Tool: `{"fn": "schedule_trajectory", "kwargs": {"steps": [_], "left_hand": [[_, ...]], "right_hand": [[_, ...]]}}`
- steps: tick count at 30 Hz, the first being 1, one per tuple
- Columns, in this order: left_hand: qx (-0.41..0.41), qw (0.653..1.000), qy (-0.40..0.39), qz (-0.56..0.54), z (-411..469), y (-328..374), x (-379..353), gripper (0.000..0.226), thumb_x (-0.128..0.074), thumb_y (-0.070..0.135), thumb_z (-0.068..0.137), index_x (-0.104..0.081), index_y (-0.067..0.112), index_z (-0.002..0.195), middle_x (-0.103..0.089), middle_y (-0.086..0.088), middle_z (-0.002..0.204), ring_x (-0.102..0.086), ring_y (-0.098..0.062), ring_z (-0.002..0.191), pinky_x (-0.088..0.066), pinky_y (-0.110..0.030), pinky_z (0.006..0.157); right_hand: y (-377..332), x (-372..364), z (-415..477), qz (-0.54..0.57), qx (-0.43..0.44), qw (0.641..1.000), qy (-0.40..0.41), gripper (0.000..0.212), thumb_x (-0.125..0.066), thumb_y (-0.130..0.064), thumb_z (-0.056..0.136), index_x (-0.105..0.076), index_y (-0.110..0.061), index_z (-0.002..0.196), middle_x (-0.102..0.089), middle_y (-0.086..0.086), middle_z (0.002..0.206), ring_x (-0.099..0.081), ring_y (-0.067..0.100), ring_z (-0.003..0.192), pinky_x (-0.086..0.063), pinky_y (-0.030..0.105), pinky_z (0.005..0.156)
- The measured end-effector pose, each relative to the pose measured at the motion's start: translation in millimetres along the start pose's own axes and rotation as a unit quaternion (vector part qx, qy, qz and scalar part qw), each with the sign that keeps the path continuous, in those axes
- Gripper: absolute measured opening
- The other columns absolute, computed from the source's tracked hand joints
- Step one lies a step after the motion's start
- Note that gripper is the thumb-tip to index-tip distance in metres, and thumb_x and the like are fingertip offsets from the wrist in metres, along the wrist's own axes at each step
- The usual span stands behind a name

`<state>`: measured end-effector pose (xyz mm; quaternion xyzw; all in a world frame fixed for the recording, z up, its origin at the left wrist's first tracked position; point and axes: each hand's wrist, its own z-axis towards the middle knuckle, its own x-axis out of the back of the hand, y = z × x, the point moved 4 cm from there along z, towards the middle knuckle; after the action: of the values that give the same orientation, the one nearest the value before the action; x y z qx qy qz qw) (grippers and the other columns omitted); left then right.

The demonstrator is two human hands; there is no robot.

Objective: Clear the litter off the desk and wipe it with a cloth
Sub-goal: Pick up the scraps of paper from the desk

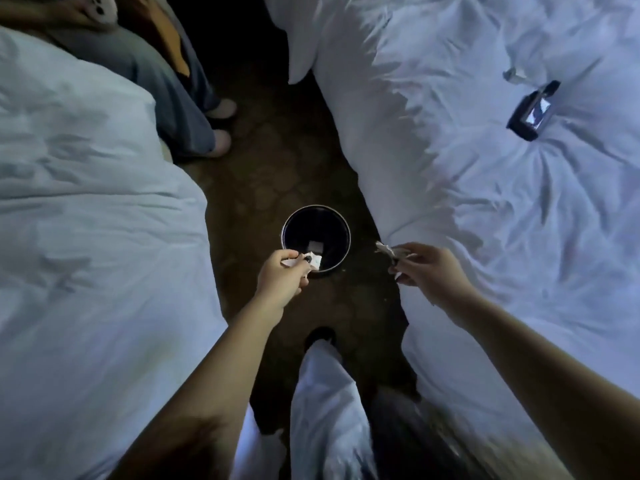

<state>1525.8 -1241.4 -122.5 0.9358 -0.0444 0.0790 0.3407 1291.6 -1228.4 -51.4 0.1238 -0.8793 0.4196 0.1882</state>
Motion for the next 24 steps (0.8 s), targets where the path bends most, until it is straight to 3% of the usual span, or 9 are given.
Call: {"fn": "schedule_trajectory", "kwargs": {"steps": [4, 6, 8, 14, 19, 21, 24], "left_hand": [[0.076, 0.994, -0.044, -0.062, 50.0, 8.0, -12.8, 0.043, -0.061, 0.025, 0.09, -0.048, 0.017, 0.13, -0.063, -0.005, 0.111, -0.065, -0.016, 0.086, -0.05, -0.026, 0.067], [0.116, 0.987, -0.086, -0.068, 65.8, 9.9, -21.9, 0.059, -0.058, 0.028, 0.092, -0.031, 0.022, 0.145, -0.052, -0.007, 0.133, -0.059, -0.023, 0.109, -0.049, -0.032, 0.079], [0.14, 0.984, -0.094, -0.063, 75.0, 9.3, -27.6, 0.062, -0.055, 0.03, 0.094, -0.024, 0.025, 0.148, -0.042, -0.007, 0.144, -0.049, -0.027, 0.124, -0.043, -0.039, 0.092], [0.133, 0.989, -0.07, -0.018, 70.7, 1.3, -13.3, 0.038, -0.046, 0.023, 0.097, -0.048, 0.019, 0.135, -0.057, -0.006, 0.13, -0.058, -0.022, 0.11, -0.044, -0.034, 0.091], [0.089, 0.993, -0.067, 0.039, 67.9, 5.7, 0.3, 0.033, -0.044, 0.02, 0.098, -0.052, 0.019, 0.13, -0.061, -0.002, 0.114, -0.06, -0.018, 0.101, -0.044, -0.031, 0.086], [0.075, 0.994, -0.068, 0.049, 68.2, 10.1, -0.4, 0.031, -0.044, 0.019, 0.097, -0.054, 0.02, 0.127, -0.061, -0.001, 0.112, -0.06, -0.017, 0.101, -0.045, -0.031, 0.085], [0.067, 0.994, -0.073, 0.054, 68.1, 15.9, -6.9, 0.027, -0.044, 0.02, 0.098, -0.055, 0.021, 0.122, -0.063, -0.002, 0.111, -0.061, -0.018, 0.101, -0.047, -0.033, 0.087]], "right_hand": [[5.7, -1.7, 26.6, -0.008, -0.038, 0.999, 0.005, 0.02, -0.058, -0.001, 0.087, -0.068, -0.017, 0.094, -0.07, 0.0, 0.074, -0.066, 0.011, 0.069, -0.055, 0.018, 0.066], [10.3, -0.7, 38.4, -0.02, -0.048, 0.999, 0.006, 0.019, -0.058, -0.002, 0.087, -0.068, -0.017, 0.095, -0.071, 0.002, 0.077, -0.066, 0.011, 0.071, -0.055, 0.018, 0.067], [13.9, -1.0, 49.0, -0.025, -0.054, 0.998, 0.012, 0.019, -0.058, -0.001, 0.087, -0.068, -0.016, 0.095, -0.07, 0.001, 0.076, -0.065, 0.01, 0.067, -0.054, 0.015, 0.064], [17.4, -23.4, 71.5, -0.049, -0.085, 0.995, -0.014, 0.019, -0.058, 0.0, 0.087, -0.066, -0.016, 0.093, -0.067, -0.001, 0.072, -0.06, 0.008, 0.062, -0.047, 0.009, 0.048], [13.4, -52.0, 94.3, -0.073, -0.11, 0.988, -0.075, 0.02, -0.057, -0.001, 0.086, -0.066, -0.015, 0.097, -0.066, 0.001, 0.078, -0.059, 0.009, 0.061, -0.05, 0.011, 0.051], [10.0, -61.7, 103.0, -0.031, -0.129, 0.987, -0.085, 0.025, -0.057, -0.004, 0.088, -0.065, -0.013, 0.109, -0.067, 0.002, 0.082, -0.061, 0.01, 0.064, -0.053, 0.015, 0.056], [8.7, -69.8, 112.0, 0.069, -0.172, 0.977, -0.109, 0.046, -0.058, -0.015, 0.09, -0.046, -0.025, 0.134, -0.064, 0.002, 0.098, -0.068, 0.015, 0.079, -0.057, 0.025, 0.065]]}}
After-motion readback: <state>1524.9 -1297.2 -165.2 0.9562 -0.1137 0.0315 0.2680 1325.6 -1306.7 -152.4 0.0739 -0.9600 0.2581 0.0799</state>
